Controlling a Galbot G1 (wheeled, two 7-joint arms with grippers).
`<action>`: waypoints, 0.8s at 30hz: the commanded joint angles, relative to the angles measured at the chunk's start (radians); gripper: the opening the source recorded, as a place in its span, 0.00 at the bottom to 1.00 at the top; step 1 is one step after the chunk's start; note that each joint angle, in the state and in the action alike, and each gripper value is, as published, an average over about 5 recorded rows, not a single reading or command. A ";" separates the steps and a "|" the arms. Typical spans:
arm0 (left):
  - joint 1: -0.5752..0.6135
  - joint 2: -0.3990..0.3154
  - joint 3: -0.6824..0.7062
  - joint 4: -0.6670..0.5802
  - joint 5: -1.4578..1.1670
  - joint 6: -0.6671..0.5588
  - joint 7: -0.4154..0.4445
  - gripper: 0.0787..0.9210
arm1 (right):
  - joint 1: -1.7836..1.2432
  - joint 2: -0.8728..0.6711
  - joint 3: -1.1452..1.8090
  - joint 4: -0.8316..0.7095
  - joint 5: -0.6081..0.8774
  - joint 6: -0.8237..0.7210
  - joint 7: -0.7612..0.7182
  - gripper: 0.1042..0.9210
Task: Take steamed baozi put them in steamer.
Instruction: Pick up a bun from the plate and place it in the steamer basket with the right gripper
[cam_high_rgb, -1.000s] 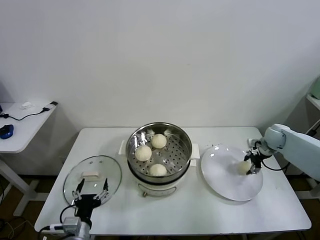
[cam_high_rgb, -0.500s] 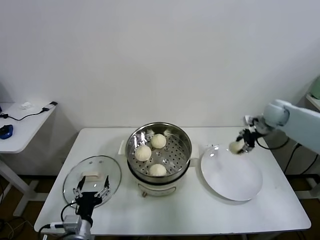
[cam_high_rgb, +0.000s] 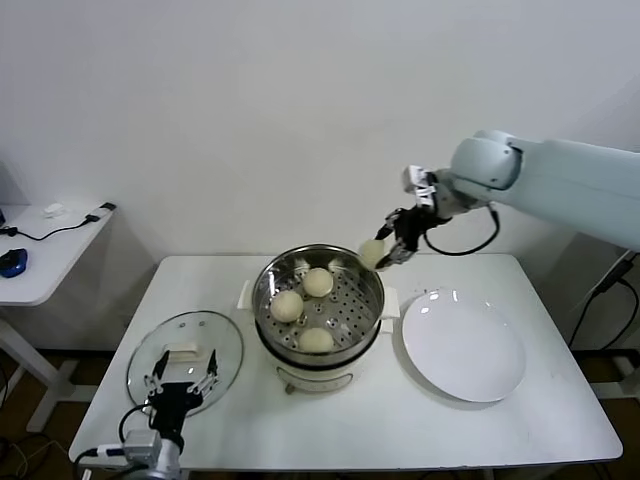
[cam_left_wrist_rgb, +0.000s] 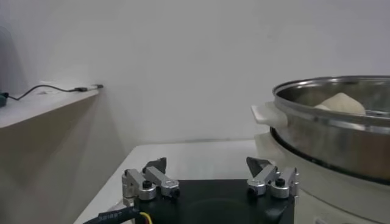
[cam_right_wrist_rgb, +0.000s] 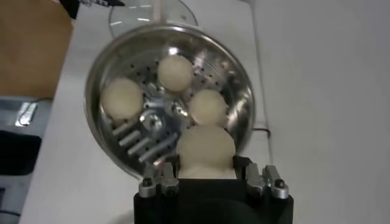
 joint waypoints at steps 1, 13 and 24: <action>0.006 -0.002 -0.001 -0.006 0.002 0.004 0.000 0.88 | -0.116 0.144 -0.033 0.060 0.072 -0.130 0.174 0.60; 0.010 -0.011 -0.003 -0.004 0.007 0.005 0.001 0.88 | -0.270 0.173 -0.009 -0.064 -0.058 -0.141 0.197 0.59; 0.009 -0.012 -0.003 -0.008 0.006 0.013 0.001 0.88 | -0.265 0.159 0.032 -0.066 -0.055 -0.128 0.180 0.61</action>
